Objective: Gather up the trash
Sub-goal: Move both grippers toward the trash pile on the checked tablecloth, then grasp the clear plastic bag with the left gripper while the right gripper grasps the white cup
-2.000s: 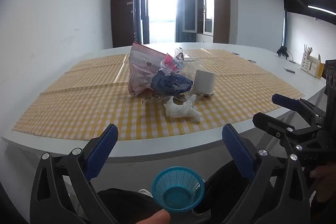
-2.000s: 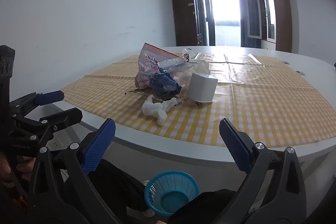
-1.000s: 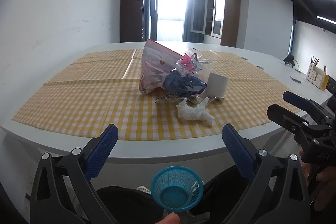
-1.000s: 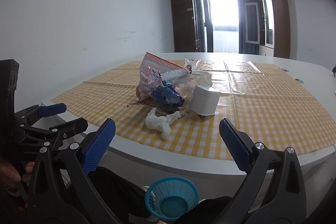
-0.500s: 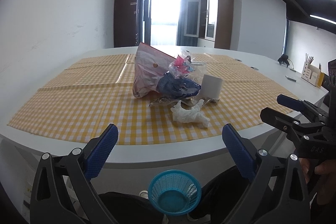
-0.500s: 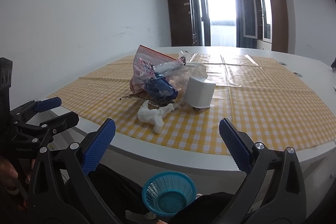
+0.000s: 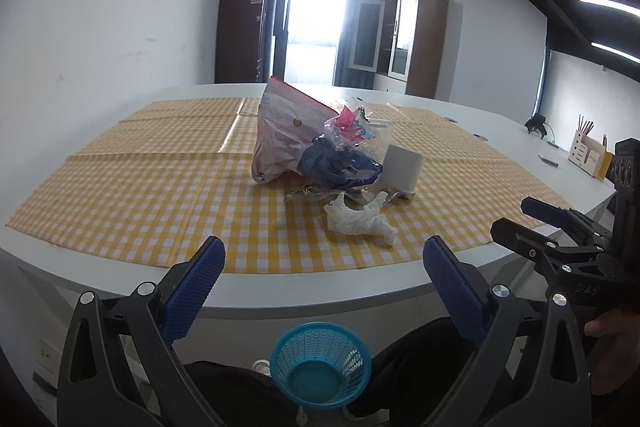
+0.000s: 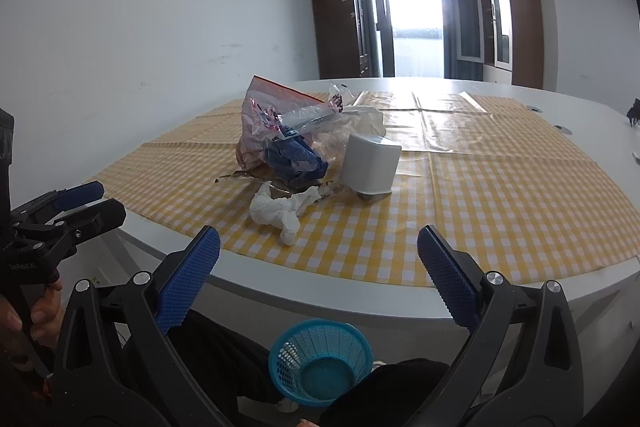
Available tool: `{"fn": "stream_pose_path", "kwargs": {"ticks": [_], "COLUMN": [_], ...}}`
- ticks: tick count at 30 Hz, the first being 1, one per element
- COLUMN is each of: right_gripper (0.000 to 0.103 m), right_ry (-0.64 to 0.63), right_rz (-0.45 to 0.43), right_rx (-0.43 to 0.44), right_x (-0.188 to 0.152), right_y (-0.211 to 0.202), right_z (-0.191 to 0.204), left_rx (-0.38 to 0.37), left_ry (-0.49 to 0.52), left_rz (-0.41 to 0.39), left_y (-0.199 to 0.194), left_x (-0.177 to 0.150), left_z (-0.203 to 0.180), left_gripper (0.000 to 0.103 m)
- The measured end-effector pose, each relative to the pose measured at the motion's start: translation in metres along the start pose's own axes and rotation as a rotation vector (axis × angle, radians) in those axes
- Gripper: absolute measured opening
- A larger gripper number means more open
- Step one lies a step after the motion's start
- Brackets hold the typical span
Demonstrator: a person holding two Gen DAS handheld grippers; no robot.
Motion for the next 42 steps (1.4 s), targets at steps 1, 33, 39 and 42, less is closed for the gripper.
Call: {"fn": "stream_pose_path", "kwargs": {"ticks": [1,33,39,42], "right_gripper": [0.095,0.095,0.095,0.095], "right_ry": [0.002,0.041,0.037,0.04], "right_rz": [0.001,0.041,0.094,0.124], "right_rx": [0.0,-0.017,-0.012,-0.001], "right_x": [0.0,0.002,0.012,0.017], "right_y": [0.0,0.037,0.077,0.097], "right_z": [0.0,-0.036,-0.054,-0.062], "left_rx": [0.0,-0.056,-0.056,-0.05], "left_ry": [0.001,-0.003,-0.017,-0.012], "left_rz": [0.0,0.016,0.023,0.039], "left_y": [0.0,0.028,0.064,0.087], "left_x": [0.0,0.0,0.019,0.026], "left_z": [0.0,-0.009,-0.011,-0.013], "left_gripper": [0.097,0.097,0.097,0.097]}}
Point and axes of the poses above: each gripper's, at about its wrist camera, not at the fingertips, and y roughly the way its jaws point, z to its left, x to its top, the point moved 1 cm from there along y, roughly the way its jaws point, and after that the axes turned 14 degrees about -z, right-handed, at the moved point
